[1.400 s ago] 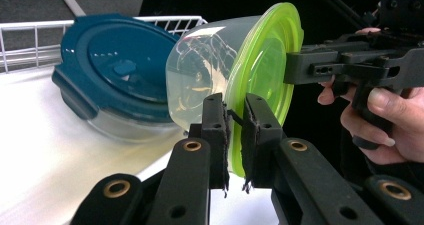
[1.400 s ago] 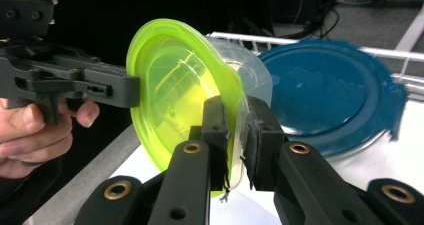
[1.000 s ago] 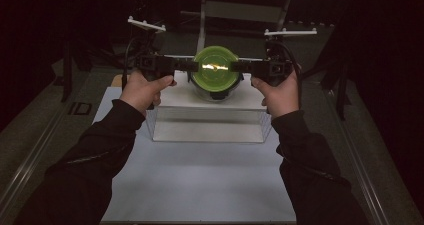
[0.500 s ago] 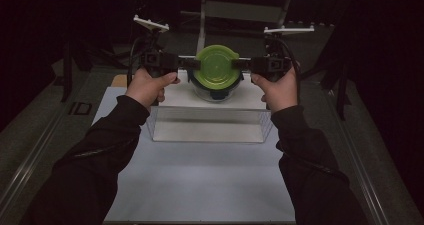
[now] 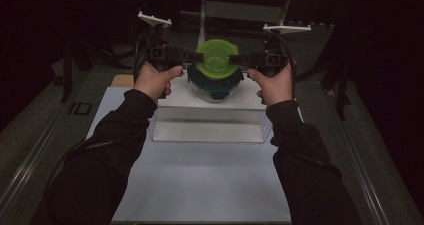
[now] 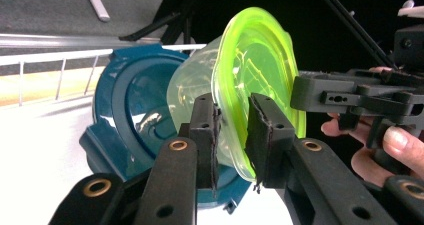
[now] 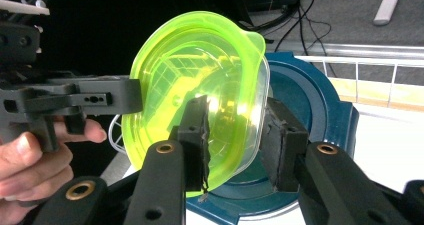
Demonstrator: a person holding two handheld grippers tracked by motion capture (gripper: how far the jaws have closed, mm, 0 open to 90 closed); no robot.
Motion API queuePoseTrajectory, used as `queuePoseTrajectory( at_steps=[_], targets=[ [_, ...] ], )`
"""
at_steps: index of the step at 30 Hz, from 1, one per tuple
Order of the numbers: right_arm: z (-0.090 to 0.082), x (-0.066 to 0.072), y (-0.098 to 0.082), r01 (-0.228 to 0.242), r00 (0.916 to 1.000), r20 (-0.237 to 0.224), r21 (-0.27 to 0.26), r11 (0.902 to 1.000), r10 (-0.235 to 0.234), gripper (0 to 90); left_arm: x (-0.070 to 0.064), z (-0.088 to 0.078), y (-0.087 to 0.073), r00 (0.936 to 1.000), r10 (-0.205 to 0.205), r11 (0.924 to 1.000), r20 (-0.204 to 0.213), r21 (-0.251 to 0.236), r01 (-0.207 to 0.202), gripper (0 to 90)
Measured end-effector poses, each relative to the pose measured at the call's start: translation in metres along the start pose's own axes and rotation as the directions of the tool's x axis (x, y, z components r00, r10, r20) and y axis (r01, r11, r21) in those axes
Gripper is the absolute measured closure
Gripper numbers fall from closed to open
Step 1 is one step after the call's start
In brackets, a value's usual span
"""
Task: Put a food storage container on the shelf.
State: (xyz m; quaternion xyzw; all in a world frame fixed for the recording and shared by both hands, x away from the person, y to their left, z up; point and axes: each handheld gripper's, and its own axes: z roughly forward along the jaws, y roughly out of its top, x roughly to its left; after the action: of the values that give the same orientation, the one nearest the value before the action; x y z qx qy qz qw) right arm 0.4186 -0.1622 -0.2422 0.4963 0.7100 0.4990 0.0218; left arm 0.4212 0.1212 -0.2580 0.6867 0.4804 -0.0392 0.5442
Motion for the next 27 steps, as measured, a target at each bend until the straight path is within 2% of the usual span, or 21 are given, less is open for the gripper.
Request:
queuePoseTrajectory(
  at_steps=[4, 6, 7, 11, 17, 18, 20, 23, 25, 27],
  targets=[
    [0.000, -0.005, 0.003, -0.022, 0.9997, 0.007, -0.001, 0.9998, 0.022, 66.5, 0.004, 0.005, 0.002, 1.0000, -0.007, 1.0000, -0.005, -0.001, 0.007, 68.2],
    [0.001, -0.006, 0.003, -0.024, 0.9996, 0.015, 0.003, 0.9997, 0.024, 66.1, 0.006, 0.006, 0.002, 0.9999, -0.010, 0.9999, 0.000, -0.004, 0.010, 65.6],
    [0.002, -0.010, 0.004, -0.039, 0.9992, 0.010, 0.001, 0.9992, 0.039, 64.0, 0.007, 0.008, 0.003, 0.9999, -0.011, 0.9999, 0.003, -0.011, 0.011, 64.8],
    [0.003, -0.011, 0.005, -0.033, 0.9993, 0.018, 0.001, 0.9995, 0.033, 61.1, 0.006, 0.011, 0.004, 0.9995, 0.013, 0.9998, -0.028, -0.015, -0.014, 60.2],
    [0.002, -0.014, 0.007, -0.026, 0.9993, 0.028, -0.009, 0.9996, 0.026, 52.1, 0.004, 0.010, 0.005, 0.9985, 0.032, 0.9986, -0.043, -0.041, -0.034, 52.3],
    [0.002, -0.014, 0.008, -0.022, 0.9993, 0.030, -0.014, 0.9997, 0.022, 50.4, 0.003, 0.009, 0.005, 0.9987, 0.031, 0.9982, -0.040, -0.050, -0.033, 48.3],
    [0.000, -0.014, 0.008, -0.007, 0.9995, 0.031, -0.016, 0.9998, 0.008, 47.8, 0.002, 0.007, 0.005, 0.9984, 0.041, 0.9978, -0.040, -0.050, -0.043, 45.7],
    [-0.004, -0.012, 0.008, 0.011, 0.9995, 0.030, -0.026, 0.9996, -0.010, 40.9, -0.001, 0.003, 0.004, 0.9989, 0.048, 0.9953, -0.005, -0.084, -0.048, 39.3],
    [-0.006, -0.010, 0.009, 0.024, 0.9994, 0.026, -0.030, 0.9992, -0.023, 35.8, -0.004, 0.001, 0.001, 0.9960, 0.086, 0.9926, 0.026, -0.089, -0.083, 35.4],
    [-0.007, -0.008, 0.008, 0.045, 0.9987, 0.027, -0.031, 0.9985, -0.044, 32.2, -0.008, -0.001, -0.001, 0.9933, 0.109, 0.9904, 0.038, -0.089, -0.106, 33.1]
  ],
)
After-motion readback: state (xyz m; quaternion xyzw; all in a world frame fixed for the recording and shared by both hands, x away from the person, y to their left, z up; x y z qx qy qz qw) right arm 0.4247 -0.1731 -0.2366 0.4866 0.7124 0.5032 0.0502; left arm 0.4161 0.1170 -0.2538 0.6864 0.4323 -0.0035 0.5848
